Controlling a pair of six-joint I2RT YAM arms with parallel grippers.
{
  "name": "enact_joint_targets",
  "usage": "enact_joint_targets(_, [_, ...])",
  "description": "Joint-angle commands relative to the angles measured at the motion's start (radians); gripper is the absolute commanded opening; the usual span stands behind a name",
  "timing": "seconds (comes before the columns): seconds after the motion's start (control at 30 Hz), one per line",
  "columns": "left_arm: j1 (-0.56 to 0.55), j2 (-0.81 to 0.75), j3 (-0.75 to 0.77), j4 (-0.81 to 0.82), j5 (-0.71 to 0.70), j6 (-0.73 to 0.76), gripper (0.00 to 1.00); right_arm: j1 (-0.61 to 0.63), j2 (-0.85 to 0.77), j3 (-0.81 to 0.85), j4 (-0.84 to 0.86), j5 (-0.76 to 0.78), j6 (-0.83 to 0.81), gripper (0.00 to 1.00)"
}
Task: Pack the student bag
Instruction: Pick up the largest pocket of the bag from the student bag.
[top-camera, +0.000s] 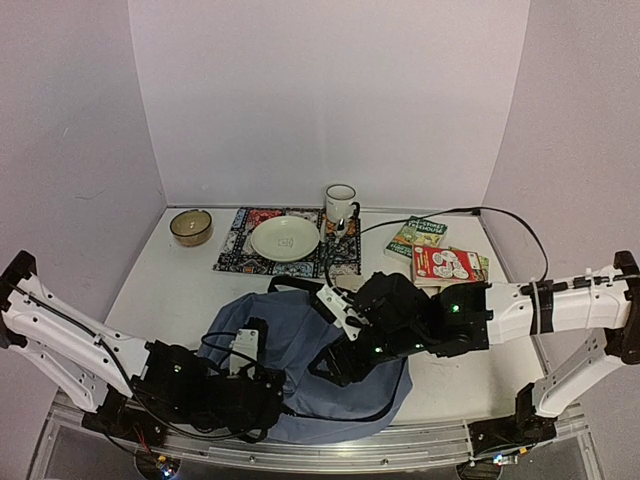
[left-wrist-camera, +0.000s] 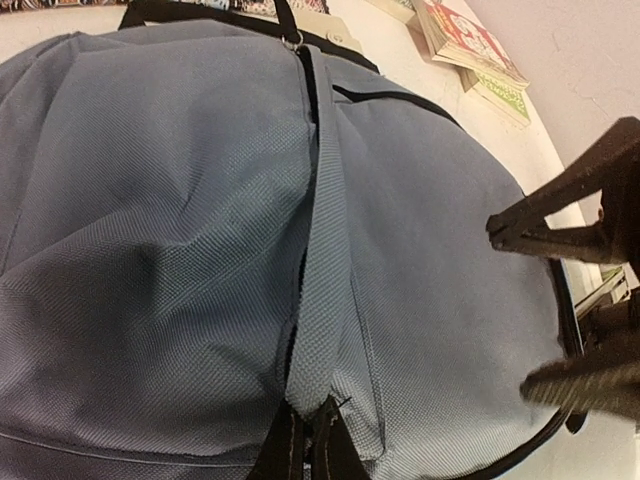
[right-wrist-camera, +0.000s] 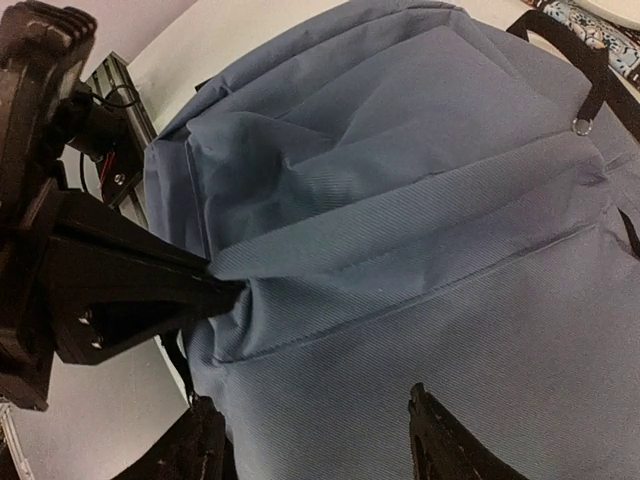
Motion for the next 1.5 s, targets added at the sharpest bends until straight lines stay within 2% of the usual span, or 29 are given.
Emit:
enact_joint_targets(0.0, [0.054,0.061,0.069,0.062,0.026,-0.045,0.0,0.044,-0.017,-0.043,0.048,0.046,0.01,0.63])
enact_joint_targets(0.17, [0.105,0.109,0.067,0.15,0.06,-0.029,0.0,0.047,-0.074,-0.126,0.068,0.08,0.011,0.61])
enact_joint_targets(0.33, [0.164,0.135,0.041,0.314,0.141,0.037,0.0,0.052,-0.108,-0.196,0.13,0.056,-0.029,0.57])
enact_joint_targets(0.63, [0.189,0.2,0.078,0.43,0.218,0.101,0.03,0.052,-0.051,-0.177,0.188,0.024,-0.095,0.51])
enact_joint_targets(0.93, [0.198,0.11,0.026,0.439,0.207,0.114,0.27,0.052,-0.002,-0.168,0.2,-0.015,-0.09,0.48])
enact_joint_targets(1.17, [0.199,-0.004,-0.052,0.413,0.166,0.085,0.32,0.051,0.018,-0.142,0.213,-0.071,-0.096,0.44])
enact_joint_targets(1.47, [0.204,-0.095,-0.13,0.283,0.179,0.018,0.29,0.051,0.101,-0.094,0.199,-0.055,-0.087,0.35])
